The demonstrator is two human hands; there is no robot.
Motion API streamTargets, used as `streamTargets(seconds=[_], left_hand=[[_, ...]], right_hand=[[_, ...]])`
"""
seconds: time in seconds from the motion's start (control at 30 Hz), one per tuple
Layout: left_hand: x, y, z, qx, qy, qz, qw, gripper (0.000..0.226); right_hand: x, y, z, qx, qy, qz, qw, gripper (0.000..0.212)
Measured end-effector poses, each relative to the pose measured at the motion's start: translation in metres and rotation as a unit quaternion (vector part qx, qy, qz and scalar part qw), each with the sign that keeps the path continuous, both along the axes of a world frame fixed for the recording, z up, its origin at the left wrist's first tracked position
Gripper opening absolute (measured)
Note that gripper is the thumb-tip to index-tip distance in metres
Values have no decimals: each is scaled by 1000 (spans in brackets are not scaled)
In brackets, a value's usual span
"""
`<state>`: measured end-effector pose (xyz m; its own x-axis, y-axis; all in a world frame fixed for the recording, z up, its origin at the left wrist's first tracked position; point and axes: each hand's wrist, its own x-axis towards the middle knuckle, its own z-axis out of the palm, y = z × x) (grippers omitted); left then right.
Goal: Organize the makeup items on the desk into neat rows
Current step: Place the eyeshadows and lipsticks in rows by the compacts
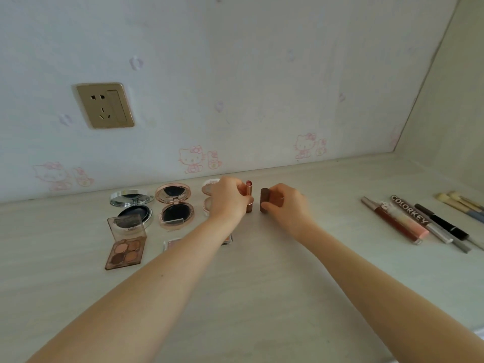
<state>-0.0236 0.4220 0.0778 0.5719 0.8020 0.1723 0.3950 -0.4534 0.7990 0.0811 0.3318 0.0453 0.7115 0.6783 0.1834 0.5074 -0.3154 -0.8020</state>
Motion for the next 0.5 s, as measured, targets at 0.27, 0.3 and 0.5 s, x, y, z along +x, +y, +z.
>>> streamTargets(seconds=[0.27, 0.3, 0.5], left_hand=[[5, 12, 2, 5, 63, 27, 998, 15], [6, 13, 3, 6, 69, 23, 997, 17], [13, 17, 8, 9, 82, 23, 996, 8]], right_hand=[[6, 6, -7, 1, -6, 8, 1000, 22], [7, 6, -7, 2, -7, 12, 1000, 22], [11, 14, -7, -8, -17, 19, 1000, 22]])
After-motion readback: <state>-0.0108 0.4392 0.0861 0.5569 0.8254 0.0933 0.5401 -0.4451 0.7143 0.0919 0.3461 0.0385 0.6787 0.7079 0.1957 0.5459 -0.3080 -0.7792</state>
